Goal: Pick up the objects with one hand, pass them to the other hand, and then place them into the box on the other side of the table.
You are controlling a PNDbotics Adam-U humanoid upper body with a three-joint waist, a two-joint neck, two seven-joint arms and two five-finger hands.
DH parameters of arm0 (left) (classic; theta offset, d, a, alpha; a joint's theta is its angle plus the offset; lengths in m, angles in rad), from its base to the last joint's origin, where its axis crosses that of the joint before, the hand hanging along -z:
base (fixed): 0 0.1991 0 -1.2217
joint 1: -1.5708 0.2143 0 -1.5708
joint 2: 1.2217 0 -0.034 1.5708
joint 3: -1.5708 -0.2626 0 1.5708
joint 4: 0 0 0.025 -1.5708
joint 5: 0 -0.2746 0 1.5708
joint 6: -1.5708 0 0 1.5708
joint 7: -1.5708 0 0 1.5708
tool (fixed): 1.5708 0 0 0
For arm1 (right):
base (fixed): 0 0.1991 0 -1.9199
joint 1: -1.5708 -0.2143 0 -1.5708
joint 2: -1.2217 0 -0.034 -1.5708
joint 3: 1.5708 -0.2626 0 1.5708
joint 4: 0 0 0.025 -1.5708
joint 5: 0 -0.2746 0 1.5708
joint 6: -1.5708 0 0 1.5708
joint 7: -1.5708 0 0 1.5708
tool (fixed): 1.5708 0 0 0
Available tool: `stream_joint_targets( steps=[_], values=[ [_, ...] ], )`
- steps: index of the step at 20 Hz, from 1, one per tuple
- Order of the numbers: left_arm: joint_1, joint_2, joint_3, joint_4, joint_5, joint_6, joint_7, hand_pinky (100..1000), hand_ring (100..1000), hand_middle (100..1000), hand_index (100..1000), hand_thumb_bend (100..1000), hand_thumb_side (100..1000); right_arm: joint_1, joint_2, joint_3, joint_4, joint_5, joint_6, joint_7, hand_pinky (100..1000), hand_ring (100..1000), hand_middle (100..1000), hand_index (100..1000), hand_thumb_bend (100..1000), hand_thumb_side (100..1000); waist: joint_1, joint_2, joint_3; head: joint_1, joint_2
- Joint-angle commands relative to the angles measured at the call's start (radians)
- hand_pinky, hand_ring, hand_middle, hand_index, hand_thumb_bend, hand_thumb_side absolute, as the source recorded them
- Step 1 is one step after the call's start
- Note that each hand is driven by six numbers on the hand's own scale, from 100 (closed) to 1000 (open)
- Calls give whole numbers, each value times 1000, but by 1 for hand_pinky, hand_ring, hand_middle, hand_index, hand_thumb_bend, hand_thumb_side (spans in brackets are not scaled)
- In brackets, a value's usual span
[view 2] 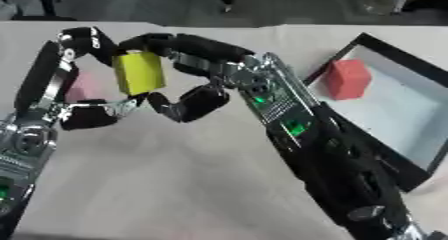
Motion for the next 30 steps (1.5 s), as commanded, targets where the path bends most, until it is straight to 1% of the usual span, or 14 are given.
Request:
stream_joint_targets(
  steps=[1,4,5,6,9,15,16,19,23,24,26,30],
  values=[
    [-20,-4,-2,-29,12,-1,3,516,454,496,567,207,100,-13,2,2,-1,3,-1,-3,963,1000,971,997,100,100,-7,1,2,2,8],
    [-19,-6,-3,-30,16,-2,2,515,453,496,567,203,100,-13,2,0,0,2,3,-9,959,1000,949,986,100,100,-7,1,2,1,10],
    [-17,-9,-5,-32,20,-3,2,512,452,495,566,197,100,-12,5,-9,5,2,13,-19,942,1000,805,896,100,100,-7,3,2,0,11],
    [-16,-12,-7,-34,24,-4,3,512,452,495,566,197,100,-12,6,-15,8,0,26,-33,942,1000,805,896,100,100,-7,3,3,-1,12],
    [-15,-14,-9,-37,29,-5,2,512,452,495,566,197,100,-13,7,-5,11,-5,51,-76,942,1000,805,896,100,100,-8,4,5,-3,12],
    [-15,-15,-9,-38,30,-5,1,512,452,495,566,197,100,-13,7,3,15,-5,56,-95,942,1000,805,896,100,100,-8,4,5,-3,13],
    [-14,-18,-9,-40,33,-5,3,510,452,495,566,189,100,-13,8,-3,18,-6,62,-102,930,1000,725,830,100,100,-7,5,5,-6,11],
    [-14,-21,-10,-42,38,-4,6,510,452,495,566,189,100,-14,9,-1,21,-13,81,-130,930,1000,725,830,100,100,-7,5,7,-8,9],
    [-14,-21,-10,-43,39,-4,7,510,452,495,566,189,100,-14,9,3,21,-15,87,-139,930,1000,725,830,100,100,-7,5,7,-9,9],
    [-15,-28,-8,-49,43,-5,11,495,447,492,565,148,100,-14,9,1,24,-11,88,-141,909,960,566,707,100,100,-6,7,8,-20,9],
    [-14,-44,-11,-67,68,-5,29,495,447,492,564,144,100,-13,10,-2,31,5,88,-151,907,953,559,700,100,100,-4,8,11,-32,8],
    [-14,-44,-13,-78,101,-3,35,495,447,492,564,144,100,-12,12,-2,41,20,81,-161,907,953,559,700,100,100,-3,9,12,-35,7]
  ],
)
